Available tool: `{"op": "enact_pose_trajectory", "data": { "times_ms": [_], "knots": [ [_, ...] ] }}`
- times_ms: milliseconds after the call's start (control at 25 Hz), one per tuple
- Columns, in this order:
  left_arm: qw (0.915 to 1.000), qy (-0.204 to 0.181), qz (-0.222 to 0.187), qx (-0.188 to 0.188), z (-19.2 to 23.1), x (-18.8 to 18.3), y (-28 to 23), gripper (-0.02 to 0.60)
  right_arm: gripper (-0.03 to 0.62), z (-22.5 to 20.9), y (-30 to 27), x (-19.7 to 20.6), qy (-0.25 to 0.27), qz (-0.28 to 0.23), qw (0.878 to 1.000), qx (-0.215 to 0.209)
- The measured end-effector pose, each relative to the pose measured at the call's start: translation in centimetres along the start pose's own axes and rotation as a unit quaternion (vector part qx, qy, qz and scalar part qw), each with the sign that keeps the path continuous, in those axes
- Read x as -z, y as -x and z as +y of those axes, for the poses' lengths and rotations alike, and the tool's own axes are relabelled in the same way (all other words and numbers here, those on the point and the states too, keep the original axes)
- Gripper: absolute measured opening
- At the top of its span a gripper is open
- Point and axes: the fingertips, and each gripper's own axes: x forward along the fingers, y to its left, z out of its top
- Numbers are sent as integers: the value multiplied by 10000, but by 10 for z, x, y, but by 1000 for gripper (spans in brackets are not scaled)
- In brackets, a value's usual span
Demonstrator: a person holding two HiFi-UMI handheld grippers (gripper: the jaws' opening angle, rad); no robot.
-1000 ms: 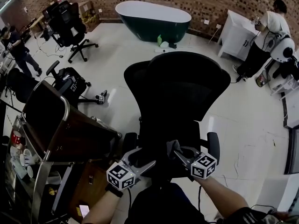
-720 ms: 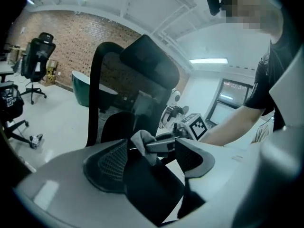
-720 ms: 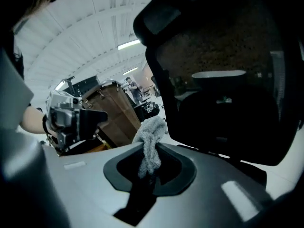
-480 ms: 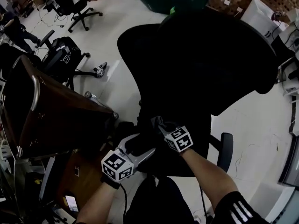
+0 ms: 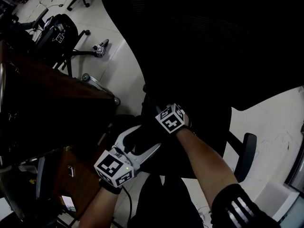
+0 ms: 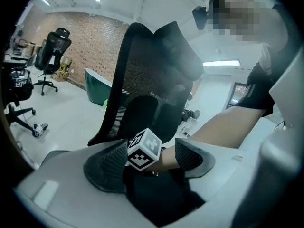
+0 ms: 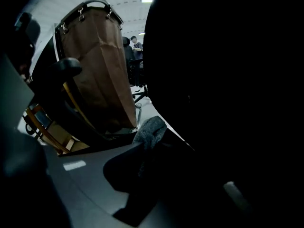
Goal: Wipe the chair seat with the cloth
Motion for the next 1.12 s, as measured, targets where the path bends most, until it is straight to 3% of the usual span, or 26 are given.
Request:
{"op": "enact_pose_trajectory", "data": {
  "times_ms": [320, 480, 800, 1120],
  "knots": [
    [9998, 53, -55, 184, -10, -4, -4, 337, 46, 0, -17, 17, 313, 145, 9994, 25],
    [9995, 42, 36, 310, -23, 0, -14, 337, 46, -24, 6, 64, 484, 627, 9966, 235],
    [9969, -50, 342, 713, -60, 14, -39, 337, 46, -102, 102, 184, -35, 1469, 9848, 929],
    [9936, -183, 462, 1017, -92, 19, -59, 337, 46, -149, 172, 241, -692, 2034, 9613, 1726]
  ]
}}
